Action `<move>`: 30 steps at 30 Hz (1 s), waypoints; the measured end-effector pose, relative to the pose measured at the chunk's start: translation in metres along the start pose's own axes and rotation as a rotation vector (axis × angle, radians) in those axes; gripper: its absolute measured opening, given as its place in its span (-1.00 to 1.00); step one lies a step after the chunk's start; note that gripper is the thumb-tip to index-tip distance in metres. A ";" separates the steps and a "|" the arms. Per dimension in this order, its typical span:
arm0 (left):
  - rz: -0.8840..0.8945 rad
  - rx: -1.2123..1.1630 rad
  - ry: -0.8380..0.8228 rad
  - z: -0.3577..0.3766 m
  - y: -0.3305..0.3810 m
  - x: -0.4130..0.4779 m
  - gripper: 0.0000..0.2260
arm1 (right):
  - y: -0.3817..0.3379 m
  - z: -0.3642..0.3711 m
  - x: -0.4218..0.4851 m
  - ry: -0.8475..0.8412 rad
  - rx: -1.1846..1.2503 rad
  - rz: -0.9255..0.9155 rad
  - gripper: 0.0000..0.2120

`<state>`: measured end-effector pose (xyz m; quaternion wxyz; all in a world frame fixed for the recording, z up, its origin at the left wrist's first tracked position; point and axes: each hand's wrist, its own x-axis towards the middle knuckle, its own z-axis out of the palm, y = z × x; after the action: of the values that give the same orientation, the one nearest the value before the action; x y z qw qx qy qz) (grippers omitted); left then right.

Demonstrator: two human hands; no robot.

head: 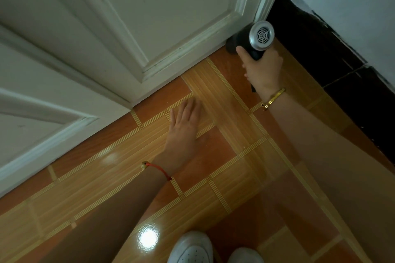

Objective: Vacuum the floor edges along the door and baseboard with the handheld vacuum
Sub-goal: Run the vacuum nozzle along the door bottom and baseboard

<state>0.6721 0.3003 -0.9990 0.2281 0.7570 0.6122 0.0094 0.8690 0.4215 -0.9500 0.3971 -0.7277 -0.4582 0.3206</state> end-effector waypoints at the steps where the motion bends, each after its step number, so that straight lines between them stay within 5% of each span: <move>1: -0.004 -0.002 0.006 0.000 -0.002 -0.001 -0.20 | 0.000 0.002 -0.004 -0.012 -0.003 0.003 -0.53; 9: -0.035 0.042 0.013 0.001 -0.006 -0.011 -0.21 | 0.002 0.013 -0.042 -0.207 -0.007 -0.073 -0.54; 17: -0.047 0.048 -0.020 -0.005 -0.014 -0.028 -0.24 | 0.001 0.011 -0.038 -0.138 0.014 0.002 -0.52; 30: -0.152 0.086 -0.033 -0.007 -0.040 -0.077 -0.24 | -0.010 0.059 -0.127 -0.343 -0.111 -0.236 -0.59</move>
<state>0.6141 0.2369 -0.9864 0.2055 0.7174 0.6641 -0.0467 0.7681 0.3239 -0.9562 0.3071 -0.6245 -0.6182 0.3654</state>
